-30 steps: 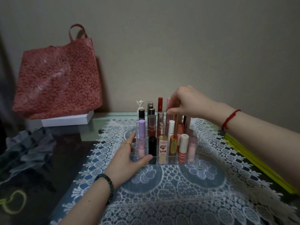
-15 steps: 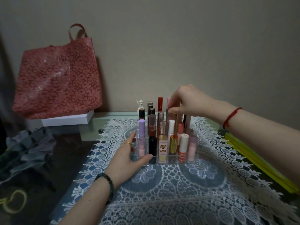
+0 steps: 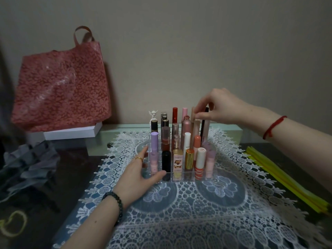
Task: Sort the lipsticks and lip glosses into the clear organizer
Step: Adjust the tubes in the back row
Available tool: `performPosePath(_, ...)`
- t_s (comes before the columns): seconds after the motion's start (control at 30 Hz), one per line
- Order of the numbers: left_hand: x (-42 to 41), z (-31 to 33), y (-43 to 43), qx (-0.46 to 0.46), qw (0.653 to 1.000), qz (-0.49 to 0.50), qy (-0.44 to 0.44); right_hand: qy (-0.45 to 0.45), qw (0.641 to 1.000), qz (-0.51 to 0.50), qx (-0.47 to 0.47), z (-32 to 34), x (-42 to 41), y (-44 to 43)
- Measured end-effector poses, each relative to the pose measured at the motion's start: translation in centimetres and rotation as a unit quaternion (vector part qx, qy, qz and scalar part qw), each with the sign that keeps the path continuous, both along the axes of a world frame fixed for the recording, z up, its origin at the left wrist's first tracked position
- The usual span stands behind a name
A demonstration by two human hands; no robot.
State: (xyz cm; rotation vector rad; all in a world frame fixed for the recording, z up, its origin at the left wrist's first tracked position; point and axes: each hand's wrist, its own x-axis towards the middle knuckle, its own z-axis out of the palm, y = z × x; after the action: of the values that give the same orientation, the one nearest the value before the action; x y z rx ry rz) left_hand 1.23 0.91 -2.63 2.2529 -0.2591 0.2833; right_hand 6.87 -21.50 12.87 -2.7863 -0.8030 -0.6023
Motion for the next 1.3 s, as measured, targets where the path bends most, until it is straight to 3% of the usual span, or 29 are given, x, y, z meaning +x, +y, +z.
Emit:
performPosePath(0.27, -0.1, -0.1, 0.1, 0.002, 1.000, 0.000, -0.003, 0.005, 1.000, 0.007, -0.026, -1.5, -0.1, 0.0)
performPosePath(0.47, 0.1, -0.2, 0.2, 0.007, 1.000, -0.001, -0.003, -0.015, 0.999, 0.028, 0.018, -1.7, -1.3, -0.1)
performPosePath(0.67, 0.2, -0.2, 0.3, 0.016, 1.000, 0.003, -0.003, 0.043, 0.998, 0.029, -0.047, -3.9, -3.1, -0.2)
performPosePath(0.8, 0.0, -0.1, 0.2, 0.011, 1.000, 0.004, -0.003, 0.012, 0.999, 0.034, -0.020, -4.5, -4.0, -0.5)
performPosePath(1.1, 0.1, -0.1, 0.2, 0.003, 1.000, -0.001, -0.006, 0.080, 0.996, 0.040, -0.007, -5.8, -4.5, -1.0)
performPosePath(1.3, 0.1, -0.2, 0.3, -0.001, 1.000, -0.005, -0.006, 0.077, 0.996, 0.034, -0.008, -6.3, -4.3, -1.1)
